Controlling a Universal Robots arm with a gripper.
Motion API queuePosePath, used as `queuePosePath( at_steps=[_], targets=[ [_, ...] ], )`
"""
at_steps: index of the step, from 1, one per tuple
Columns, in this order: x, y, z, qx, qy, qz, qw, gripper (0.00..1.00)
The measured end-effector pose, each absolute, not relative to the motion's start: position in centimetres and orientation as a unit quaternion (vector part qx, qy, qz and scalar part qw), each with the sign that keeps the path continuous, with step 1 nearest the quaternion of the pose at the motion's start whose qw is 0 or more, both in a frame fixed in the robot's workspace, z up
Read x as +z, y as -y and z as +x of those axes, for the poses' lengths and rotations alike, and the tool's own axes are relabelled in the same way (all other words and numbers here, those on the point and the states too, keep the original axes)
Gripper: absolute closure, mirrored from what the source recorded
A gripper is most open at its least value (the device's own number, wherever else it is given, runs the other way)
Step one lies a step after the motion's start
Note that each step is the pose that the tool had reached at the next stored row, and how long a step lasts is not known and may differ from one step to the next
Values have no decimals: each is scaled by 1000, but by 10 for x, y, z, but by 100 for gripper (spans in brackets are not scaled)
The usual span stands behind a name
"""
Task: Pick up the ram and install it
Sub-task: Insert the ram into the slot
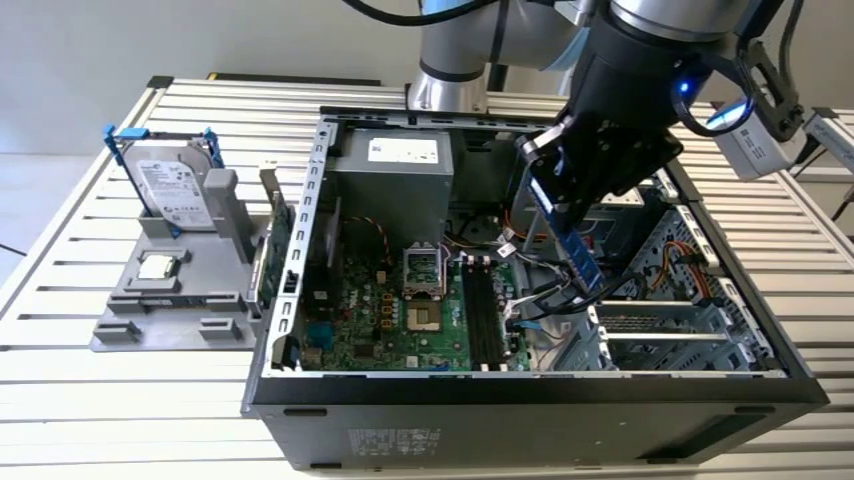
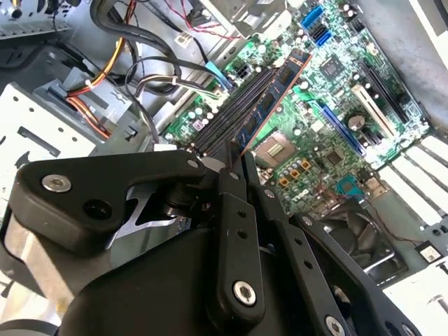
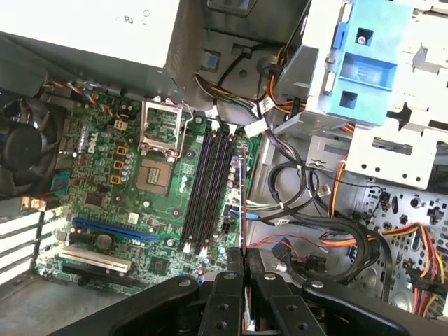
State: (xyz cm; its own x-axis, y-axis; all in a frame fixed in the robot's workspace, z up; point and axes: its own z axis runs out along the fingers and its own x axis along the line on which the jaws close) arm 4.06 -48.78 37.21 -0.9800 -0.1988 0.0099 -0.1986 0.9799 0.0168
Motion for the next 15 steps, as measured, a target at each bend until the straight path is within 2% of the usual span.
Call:
queuePosePath(
  at_steps=[15],
  targets=[
    [365, 485, 41, -5, 995, 96, 6, 100]
  ],
)
